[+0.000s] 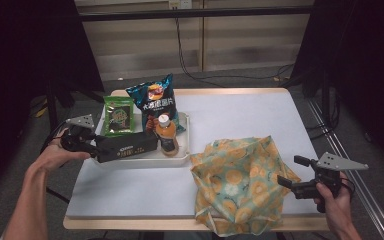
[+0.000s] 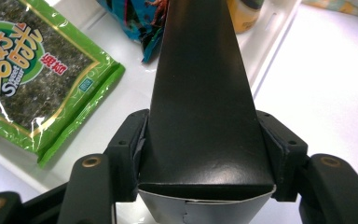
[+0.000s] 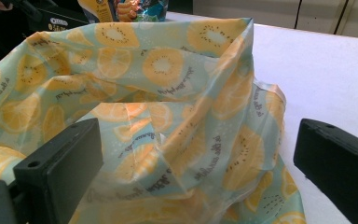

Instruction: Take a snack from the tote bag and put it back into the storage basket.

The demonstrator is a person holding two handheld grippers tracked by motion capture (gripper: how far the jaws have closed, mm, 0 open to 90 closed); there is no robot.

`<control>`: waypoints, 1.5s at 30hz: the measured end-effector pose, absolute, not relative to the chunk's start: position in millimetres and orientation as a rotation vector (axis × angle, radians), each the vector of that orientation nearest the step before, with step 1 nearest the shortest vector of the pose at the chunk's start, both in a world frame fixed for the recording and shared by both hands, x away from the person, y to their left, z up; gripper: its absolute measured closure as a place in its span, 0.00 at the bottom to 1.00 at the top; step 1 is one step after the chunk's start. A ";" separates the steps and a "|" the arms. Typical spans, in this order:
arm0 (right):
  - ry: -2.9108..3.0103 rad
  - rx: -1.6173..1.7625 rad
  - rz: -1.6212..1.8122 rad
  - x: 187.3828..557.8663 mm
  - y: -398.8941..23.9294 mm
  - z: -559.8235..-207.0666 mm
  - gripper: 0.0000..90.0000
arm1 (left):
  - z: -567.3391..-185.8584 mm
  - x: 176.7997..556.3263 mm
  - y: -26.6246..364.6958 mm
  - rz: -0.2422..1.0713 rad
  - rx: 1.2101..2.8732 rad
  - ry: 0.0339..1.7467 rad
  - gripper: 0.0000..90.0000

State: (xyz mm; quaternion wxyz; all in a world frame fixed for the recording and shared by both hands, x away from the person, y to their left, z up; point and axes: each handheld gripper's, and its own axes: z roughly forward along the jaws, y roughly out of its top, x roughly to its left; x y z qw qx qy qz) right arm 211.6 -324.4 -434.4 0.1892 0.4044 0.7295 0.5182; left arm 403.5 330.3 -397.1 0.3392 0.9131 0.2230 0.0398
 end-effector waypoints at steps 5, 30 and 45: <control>2.043 1.148 1.455 211.6 -324.9 -434.3 0.01 | -400.5 406.0 329.9 0.115 2.397 0.618 0.45; 2.050 1.135 1.455 211.5 -324.8 -435.1 0.01 | -436.5 413.5 326.6 0.163 2.248 0.842 0.23; 2.050 1.136 1.455 211.3 -323.4 -434.5 0.01 | -424.7 357.7 341.4 0.286 1.949 0.869 0.88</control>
